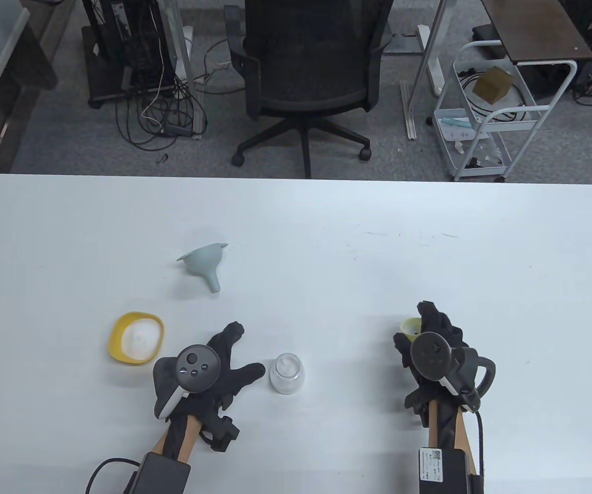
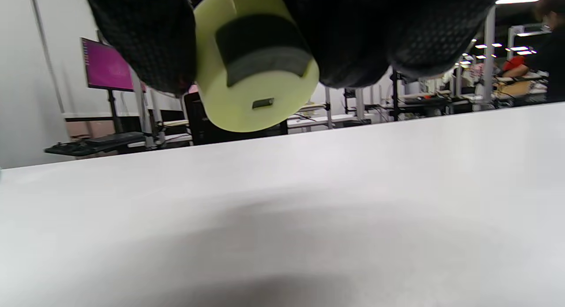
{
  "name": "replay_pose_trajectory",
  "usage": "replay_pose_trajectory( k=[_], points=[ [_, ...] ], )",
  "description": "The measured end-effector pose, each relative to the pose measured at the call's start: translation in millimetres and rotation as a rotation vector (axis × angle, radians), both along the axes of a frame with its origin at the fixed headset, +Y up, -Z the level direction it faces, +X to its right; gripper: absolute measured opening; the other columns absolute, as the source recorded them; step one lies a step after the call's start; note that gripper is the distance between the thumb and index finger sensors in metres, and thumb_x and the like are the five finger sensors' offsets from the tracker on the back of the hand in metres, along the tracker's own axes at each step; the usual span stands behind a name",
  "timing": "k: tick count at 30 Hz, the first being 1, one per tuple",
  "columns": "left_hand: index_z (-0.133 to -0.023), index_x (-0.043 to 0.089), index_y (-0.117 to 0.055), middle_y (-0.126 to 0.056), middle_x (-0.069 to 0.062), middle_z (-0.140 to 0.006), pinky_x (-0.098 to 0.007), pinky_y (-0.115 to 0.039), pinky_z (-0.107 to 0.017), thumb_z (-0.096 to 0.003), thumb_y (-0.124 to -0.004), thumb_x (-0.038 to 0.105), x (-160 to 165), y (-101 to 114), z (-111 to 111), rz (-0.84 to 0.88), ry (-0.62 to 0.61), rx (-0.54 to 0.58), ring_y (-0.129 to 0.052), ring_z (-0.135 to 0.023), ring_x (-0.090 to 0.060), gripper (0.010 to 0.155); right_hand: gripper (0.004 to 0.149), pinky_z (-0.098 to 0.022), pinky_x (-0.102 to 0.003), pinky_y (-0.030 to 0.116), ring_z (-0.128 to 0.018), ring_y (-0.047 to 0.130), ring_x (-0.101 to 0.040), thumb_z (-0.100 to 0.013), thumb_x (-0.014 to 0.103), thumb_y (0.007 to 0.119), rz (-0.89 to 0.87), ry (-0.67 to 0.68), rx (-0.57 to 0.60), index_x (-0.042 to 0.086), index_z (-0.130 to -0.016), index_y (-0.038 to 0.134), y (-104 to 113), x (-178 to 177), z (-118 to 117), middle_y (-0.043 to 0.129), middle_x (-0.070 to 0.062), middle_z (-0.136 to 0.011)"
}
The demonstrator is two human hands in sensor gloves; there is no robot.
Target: Unscrew the press dispenser and pour salt into it
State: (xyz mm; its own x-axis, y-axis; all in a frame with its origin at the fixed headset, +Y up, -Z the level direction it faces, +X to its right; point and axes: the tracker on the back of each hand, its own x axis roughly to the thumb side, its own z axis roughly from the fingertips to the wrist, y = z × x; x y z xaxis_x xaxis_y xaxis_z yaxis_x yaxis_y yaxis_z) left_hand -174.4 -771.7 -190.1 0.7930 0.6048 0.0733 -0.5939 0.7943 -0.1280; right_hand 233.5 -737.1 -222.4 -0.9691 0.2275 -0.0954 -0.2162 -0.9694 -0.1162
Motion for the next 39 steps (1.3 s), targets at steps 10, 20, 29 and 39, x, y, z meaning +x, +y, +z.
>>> replay_pose_trajectory(
  k=[10, 20, 29, 39],
  points=[
    [-0.120, 0.005, -0.046, -0.066, -0.022, -0.116, -0.066, -0.066, -0.068, -0.0403, -0.083, 0.064, 2.0, -0.5, 0.1, -0.014, -0.009, -0.004, -0.077, -0.100, -0.046, 0.106, 0.079, -0.062, -0.071, 0.066, -0.086, 0.078, -0.053, -0.052, 0.036, 0.087, 0.025, -0.068, -0.203, -0.005, -0.111, 0.054, -22.3, 18.0, -5.5, 0.066, -0.032, -0.104],
    [-0.120, 0.006, -0.046, -0.067, -0.022, -0.116, -0.066, -0.066, -0.068, -0.0405, -0.083, 0.064, 4.1, -1.2, 0.2, -0.021, -0.016, -0.003, -0.077, -0.100, -0.046, 0.105, 0.078, -0.062, -0.074, 0.062, -0.089, 0.074, -0.055, -0.051, 0.038, 0.087, 0.074, -0.073, -0.252, -0.001, -0.111, 0.057, -28.0, 15.4, -6.7, 0.068, -0.029, -0.105],
    [-0.120, 0.006, -0.047, -0.067, -0.022, -0.116, -0.066, -0.066, -0.068, -0.0406, -0.083, 0.064, 6.1, -1.4, 0.0, -0.031, -0.019, -0.003, -0.077, -0.100, -0.046, 0.104, 0.084, -0.062, -0.076, 0.060, -0.090, 0.069, -0.060, -0.053, 0.043, 0.084, 0.047, -0.055, -0.210, -0.005, -0.114, 0.051, -20.1, 11.0, -6.0, 0.062, -0.037, -0.107],
    [-0.120, 0.007, -0.047, -0.062, -0.026, -0.119, -0.068, -0.063, -0.070, -0.0418, -0.083, 0.062, 3.3, 24.8, 0.0, -0.339, -0.009, 0.147, -0.071, -0.103, -0.051, 0.103, 0.085, -0.065, -0.074, 0.056, -0.096, 0.063, -0.060, -0.057, 0.046, 0.078, 0.100, 0.111, -0.091, -0.006, -0.116, 0.046, 5.9, -34.8, -3.3, 0.054, -0.038, -0.113]
  ],
)
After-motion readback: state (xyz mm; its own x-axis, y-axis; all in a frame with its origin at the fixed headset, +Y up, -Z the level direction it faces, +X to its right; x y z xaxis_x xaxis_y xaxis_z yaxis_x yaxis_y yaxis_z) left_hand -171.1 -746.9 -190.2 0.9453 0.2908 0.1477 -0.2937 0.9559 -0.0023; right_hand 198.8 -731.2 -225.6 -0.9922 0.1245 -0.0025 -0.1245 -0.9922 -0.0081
